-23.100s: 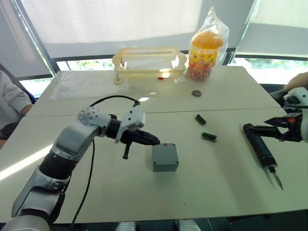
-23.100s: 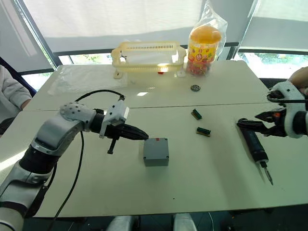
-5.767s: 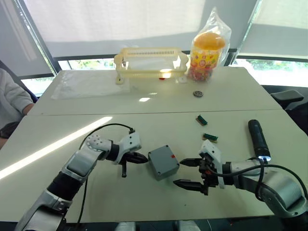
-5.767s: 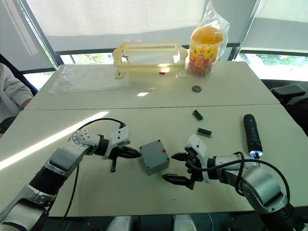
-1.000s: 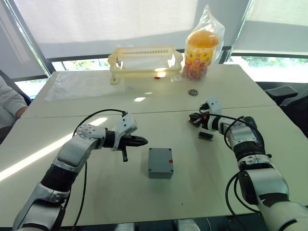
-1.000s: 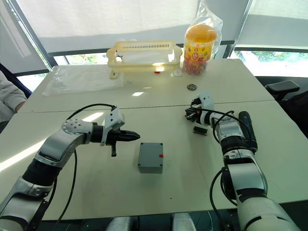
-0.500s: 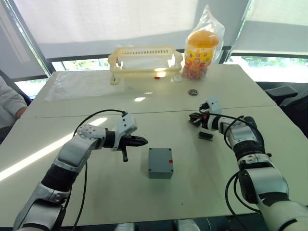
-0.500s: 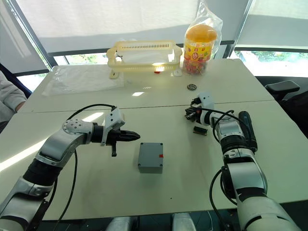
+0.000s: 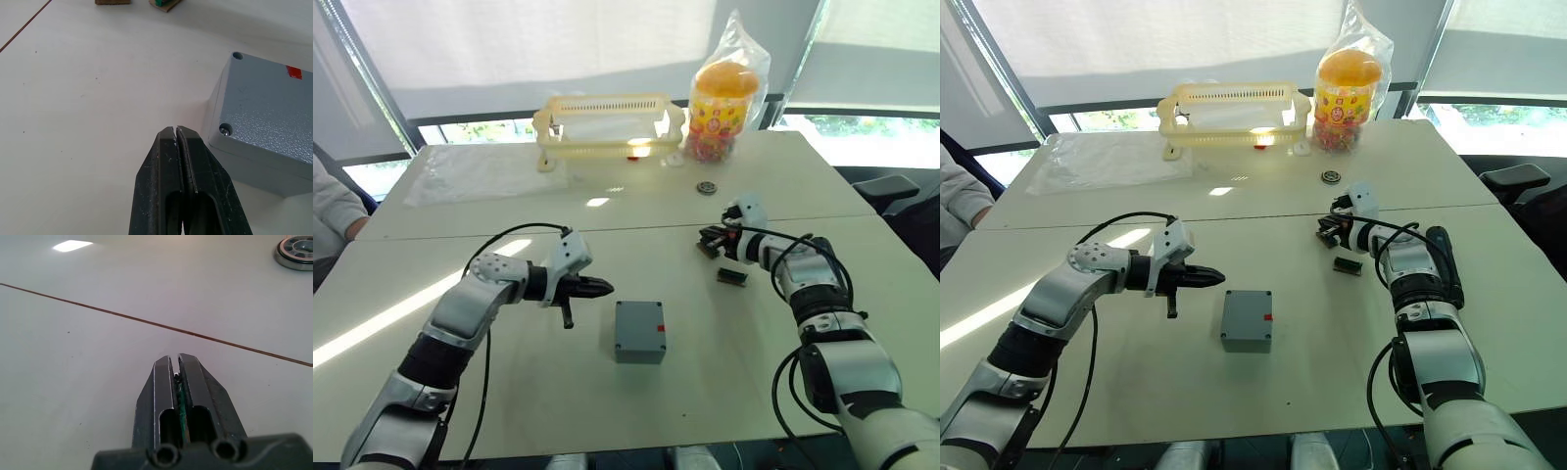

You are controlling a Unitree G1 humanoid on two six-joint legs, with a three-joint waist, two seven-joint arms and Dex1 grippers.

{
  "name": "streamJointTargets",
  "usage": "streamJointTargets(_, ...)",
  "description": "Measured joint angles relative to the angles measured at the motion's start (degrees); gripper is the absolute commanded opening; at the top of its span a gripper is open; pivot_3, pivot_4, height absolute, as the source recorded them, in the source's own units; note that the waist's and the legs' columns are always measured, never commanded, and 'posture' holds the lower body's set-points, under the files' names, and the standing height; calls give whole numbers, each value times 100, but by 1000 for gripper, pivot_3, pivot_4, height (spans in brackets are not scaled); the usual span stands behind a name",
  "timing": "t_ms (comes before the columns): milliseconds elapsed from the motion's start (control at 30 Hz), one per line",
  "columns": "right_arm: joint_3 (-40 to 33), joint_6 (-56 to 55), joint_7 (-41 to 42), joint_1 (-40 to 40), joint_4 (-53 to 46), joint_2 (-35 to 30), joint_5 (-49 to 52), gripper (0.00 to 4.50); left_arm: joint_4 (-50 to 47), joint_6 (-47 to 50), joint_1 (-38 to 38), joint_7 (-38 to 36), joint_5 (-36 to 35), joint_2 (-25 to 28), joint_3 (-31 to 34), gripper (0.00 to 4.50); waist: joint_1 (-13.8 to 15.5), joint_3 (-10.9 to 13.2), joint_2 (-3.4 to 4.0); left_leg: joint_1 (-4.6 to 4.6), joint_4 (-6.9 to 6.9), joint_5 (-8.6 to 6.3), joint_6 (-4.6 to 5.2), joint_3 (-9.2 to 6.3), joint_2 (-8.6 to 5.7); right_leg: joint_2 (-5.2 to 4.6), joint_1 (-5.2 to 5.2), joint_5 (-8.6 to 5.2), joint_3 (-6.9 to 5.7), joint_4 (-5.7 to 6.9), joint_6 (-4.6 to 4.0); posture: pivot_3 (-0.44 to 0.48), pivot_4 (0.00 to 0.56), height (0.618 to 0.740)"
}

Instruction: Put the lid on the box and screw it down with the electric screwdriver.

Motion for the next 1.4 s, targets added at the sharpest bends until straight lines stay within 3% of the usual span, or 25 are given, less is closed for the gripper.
streamJointTargets(400,-82,235,5,45,-461,-26,110,57,0,-3,-3,-17,0,-17,-4,0,0,0,0,0,0,0,0,0,0,0,0,0,0,0,0,0,150,740)
streamJointTargets(733,-303,2105,499,1747,-4922,-613,1295,57,-18,4,-280,-496,-41,459,37,0,17,0,0,-2,0,0,1,-6,1,1,-2,-1,-3,5,0,0,150,740)
streamJointTargets(800,-306,2584,497,2515,-6179,-623,1720,57,-94,14,-327,-686,-137,671,69,0,23,0,-1,-4,-4,-1,2,-11,3,3,-3,-4,-6,4,2,0,150,740)
streamJointTargets(900,-126,3003,388,3261,-7116,-576,2050,57,-164,14,-341,-829,-202,845,163,0,13,0,-1,-2,4,-1,2,-4,0,-1,-1,-3,-1,6,2,0,150,740)
streamJointTargets(1400,469,3106,-9,3615,-7749,-498,2270,57,-288,58,-270,-783,-300,782,160,0,43,0,-3,-1,11,-1,2,-7,0,-1,4,-2,-3,7,1,0,150,740)
